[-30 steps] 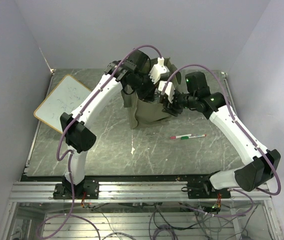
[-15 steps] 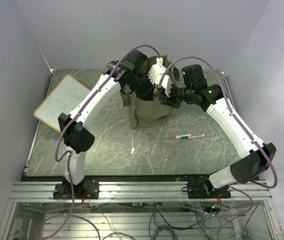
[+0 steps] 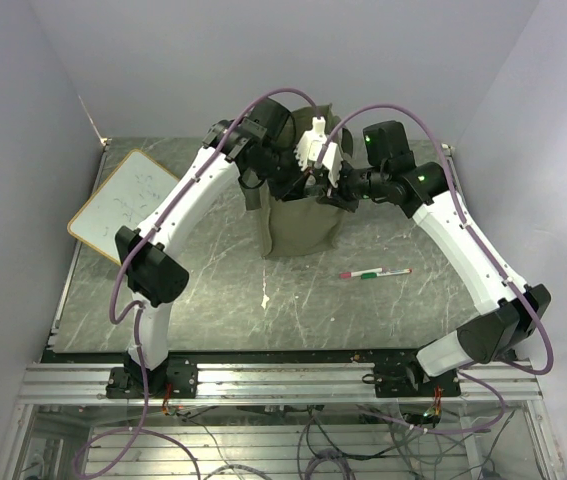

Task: Place the personal care products into the canvas bag
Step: Place the care product in the canvas bag.

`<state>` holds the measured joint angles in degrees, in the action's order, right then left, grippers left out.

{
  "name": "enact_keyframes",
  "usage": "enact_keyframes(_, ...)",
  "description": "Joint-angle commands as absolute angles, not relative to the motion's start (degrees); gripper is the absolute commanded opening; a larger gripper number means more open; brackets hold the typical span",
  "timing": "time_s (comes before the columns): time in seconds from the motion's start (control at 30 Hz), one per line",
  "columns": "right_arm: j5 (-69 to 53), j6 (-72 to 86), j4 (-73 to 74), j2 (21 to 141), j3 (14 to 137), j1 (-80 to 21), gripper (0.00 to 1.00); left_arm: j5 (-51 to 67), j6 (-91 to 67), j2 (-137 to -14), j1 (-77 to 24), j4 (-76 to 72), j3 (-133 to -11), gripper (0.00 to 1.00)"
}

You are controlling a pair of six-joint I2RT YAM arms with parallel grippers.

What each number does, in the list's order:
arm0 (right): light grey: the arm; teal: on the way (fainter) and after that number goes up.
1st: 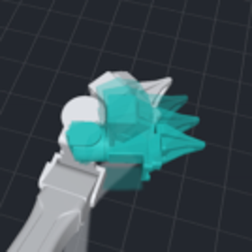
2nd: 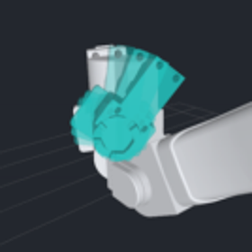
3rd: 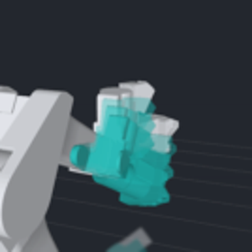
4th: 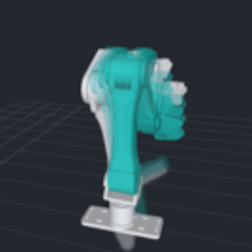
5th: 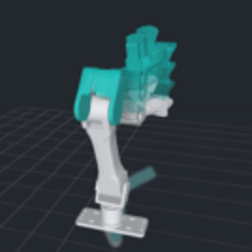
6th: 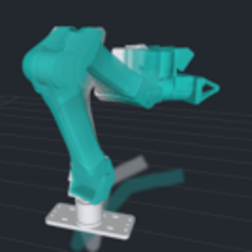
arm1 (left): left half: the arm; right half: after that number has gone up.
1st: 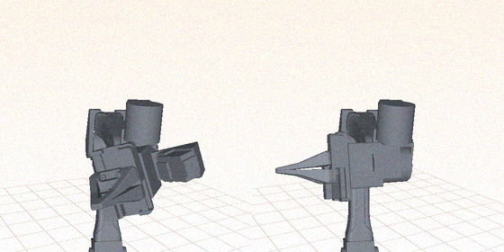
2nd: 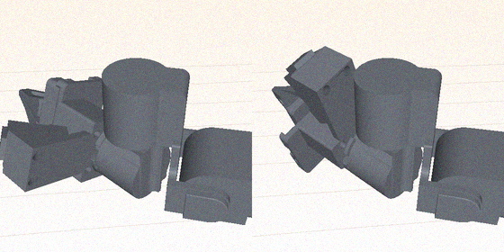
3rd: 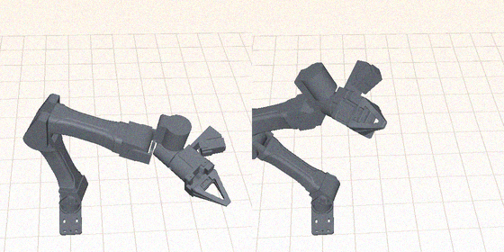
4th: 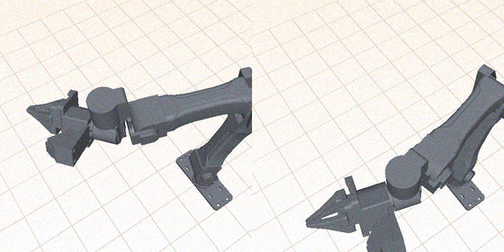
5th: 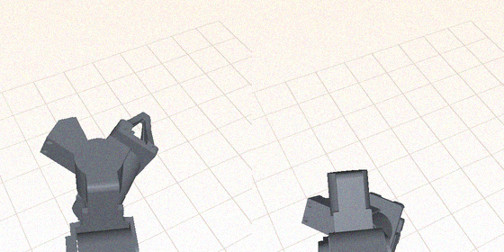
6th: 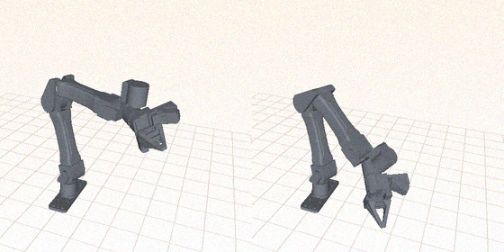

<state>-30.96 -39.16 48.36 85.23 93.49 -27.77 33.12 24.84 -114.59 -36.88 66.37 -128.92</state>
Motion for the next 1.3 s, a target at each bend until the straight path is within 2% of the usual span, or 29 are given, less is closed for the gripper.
enact_keyframes(0.0, -34.48, -38.87, 42.91, 82.46, 98.16, -27.77, 0.0, 39.61, 24.22, -115.91, -37.62, 69.98, -128.58, 0.07)
enact_keyframes(0.2, -33.81, -38.33, 41.03, 81.34, 94.69, -27.77, 0.0, 38.62, 25.77, -118.51, -38.09, 70.12, -128.34, 0.07)
enact_keyframes(0.47, -32.56, -38.76, 40.59, 79.71, 91.01, -27.77, 0.0, 38.45, 25.92, -118.12, -38.89, 63.38, -120.66, 0.07)
enact_keyframes(0.6, -31.98, -38.41, 40.39, 79.3, 90.48, -27.77, 0.02, 39.32, 26.17, -118.95, -38.94, 63.66, -121.76, 0.11)
enact_keyframes(0.87, -30.14, -37.95, 40.33, 78.16, 90.44, -27.77, 0.24, 39.94, 25.83, -115.7, -38.89, 61.51, -122.79, 0.35)
enact_keyframes(1.03, -28.74, -36.66, 40.96, 76.94, 90.8, -27.72, 0.28, 38.21, 25.14, -112.99, -38.59, 60.52, -123.44, 0.51)
enact_keyframes(1.27, -26.73, -33.95, 43.22, 74.46, 91.67, -26.57, 0.31, 36.03, 23.41, -108.78, -35.94, 58.19, -123.01, 0.64)
